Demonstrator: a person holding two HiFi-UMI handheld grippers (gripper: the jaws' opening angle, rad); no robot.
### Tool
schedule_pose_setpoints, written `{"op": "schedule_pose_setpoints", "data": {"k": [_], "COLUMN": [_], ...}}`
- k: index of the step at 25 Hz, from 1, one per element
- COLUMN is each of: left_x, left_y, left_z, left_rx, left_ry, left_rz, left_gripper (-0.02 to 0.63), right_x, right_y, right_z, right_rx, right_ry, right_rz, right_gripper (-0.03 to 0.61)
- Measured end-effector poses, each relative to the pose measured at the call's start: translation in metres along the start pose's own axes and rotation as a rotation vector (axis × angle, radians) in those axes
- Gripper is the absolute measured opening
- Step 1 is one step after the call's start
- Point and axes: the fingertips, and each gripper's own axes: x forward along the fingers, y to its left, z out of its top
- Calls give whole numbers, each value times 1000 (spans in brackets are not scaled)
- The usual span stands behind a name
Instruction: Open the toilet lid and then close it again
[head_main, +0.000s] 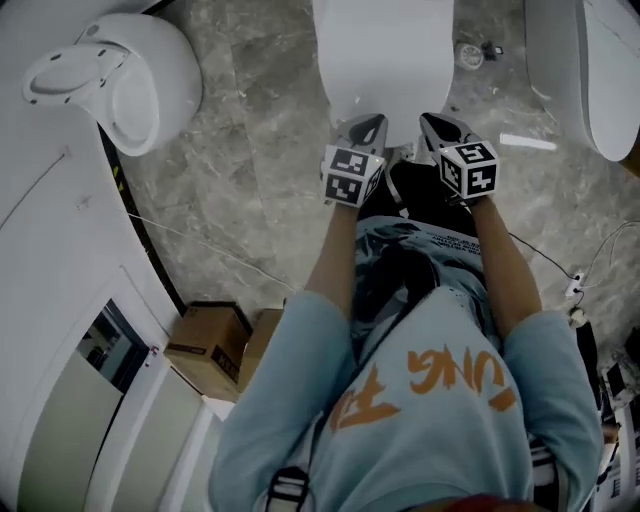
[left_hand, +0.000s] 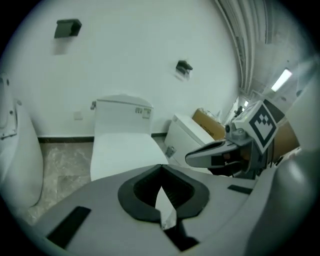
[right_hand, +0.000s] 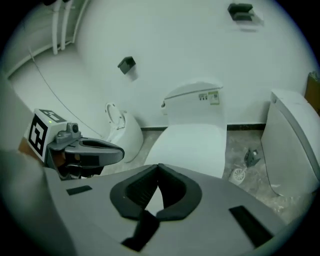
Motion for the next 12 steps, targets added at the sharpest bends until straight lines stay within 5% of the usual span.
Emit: {"op": "schedule_pose_setpoints", "data": {"k": [12], "left_x": [-138], "left_y": [-27], "left_z": [251], "left_rx": [115], "left_ry": [-564], "left_rz": [247], "left_gripper": [26], "right_x": [-135], "right_y": [49], "right_z": [236], "right_rx": [-184], "right_ry": [-541], "right_rz": [-38], "right_gripper": [12]}}
